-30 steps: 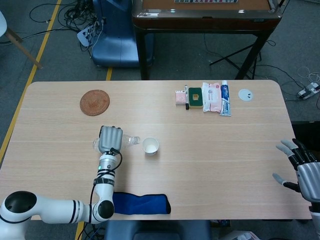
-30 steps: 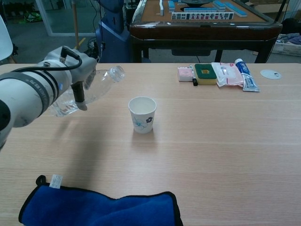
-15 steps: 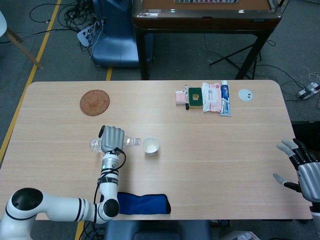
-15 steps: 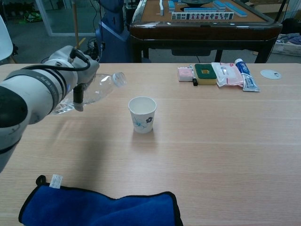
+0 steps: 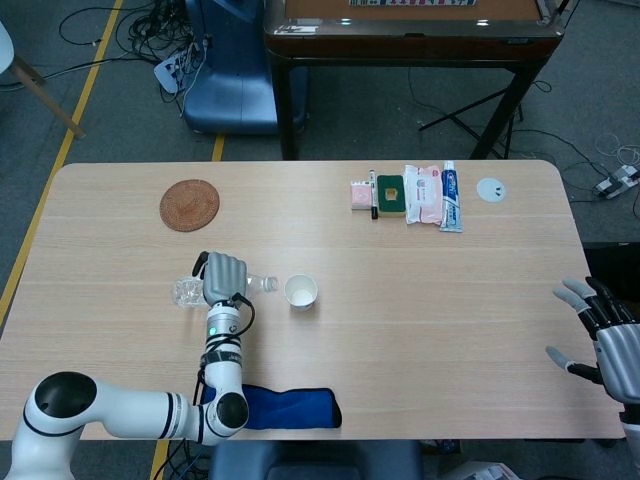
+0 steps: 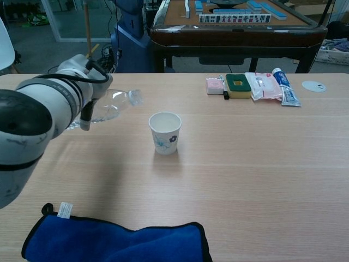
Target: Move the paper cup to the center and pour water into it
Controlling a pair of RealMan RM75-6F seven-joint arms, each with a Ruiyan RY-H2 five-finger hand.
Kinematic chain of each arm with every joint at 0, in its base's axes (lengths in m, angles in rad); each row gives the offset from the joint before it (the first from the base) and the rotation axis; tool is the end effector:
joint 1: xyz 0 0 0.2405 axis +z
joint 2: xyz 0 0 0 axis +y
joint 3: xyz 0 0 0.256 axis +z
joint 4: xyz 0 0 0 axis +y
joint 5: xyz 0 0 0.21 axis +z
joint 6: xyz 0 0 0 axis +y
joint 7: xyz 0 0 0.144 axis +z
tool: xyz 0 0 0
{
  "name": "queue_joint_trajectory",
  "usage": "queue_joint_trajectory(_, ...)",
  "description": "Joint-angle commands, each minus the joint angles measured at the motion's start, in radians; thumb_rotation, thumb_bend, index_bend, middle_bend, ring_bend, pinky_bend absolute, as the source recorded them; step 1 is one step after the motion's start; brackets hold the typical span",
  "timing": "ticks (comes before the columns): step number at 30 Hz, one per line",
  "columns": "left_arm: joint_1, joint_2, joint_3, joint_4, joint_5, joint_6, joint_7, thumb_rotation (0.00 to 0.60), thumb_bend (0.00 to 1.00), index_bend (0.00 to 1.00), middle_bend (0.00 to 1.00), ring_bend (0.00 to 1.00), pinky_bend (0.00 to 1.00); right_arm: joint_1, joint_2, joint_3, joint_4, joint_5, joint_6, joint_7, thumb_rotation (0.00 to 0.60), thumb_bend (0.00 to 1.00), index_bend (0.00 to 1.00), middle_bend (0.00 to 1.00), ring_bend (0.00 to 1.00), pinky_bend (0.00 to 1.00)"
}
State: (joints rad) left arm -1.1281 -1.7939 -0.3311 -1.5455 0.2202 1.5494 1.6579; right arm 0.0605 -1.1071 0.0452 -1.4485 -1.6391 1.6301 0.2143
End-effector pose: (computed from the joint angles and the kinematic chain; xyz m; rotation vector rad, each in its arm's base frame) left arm -0.0617 0.3584 -0.0316 -1.6594 -0.4332 -0.0324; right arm -0.3194 -0.1720 0.1877 1.4126 -0.7958 1.0785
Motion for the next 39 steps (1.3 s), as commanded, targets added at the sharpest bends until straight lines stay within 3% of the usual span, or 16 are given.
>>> queue_joint_trajectory(1, -0.010, -0.007, -0.005, 0.008, -0.019, 0.008, 0.021, 0.600, 0.07, 0.68, 0.82, 0.54, 0.52, 0.000, 0.000, 0.000, 0.001, 0.000, -0.002, 0.001, 0.600, 0.05, 0.23, 0.17, 0.08, 0.27)
queue_joint_trajectory(39, -0.125, -0.082, -0.054, 0.125, -0.164, 0.033, 0.223, 0.600, 0.07, 0.67, 0.82, 0.54, 0.53, 0.001, 0.004, -0.002, -0.002, -0.005, -0.002, 0.011, 0.600, 0.05, 0.23, 0.17, 0.08, 0.27)
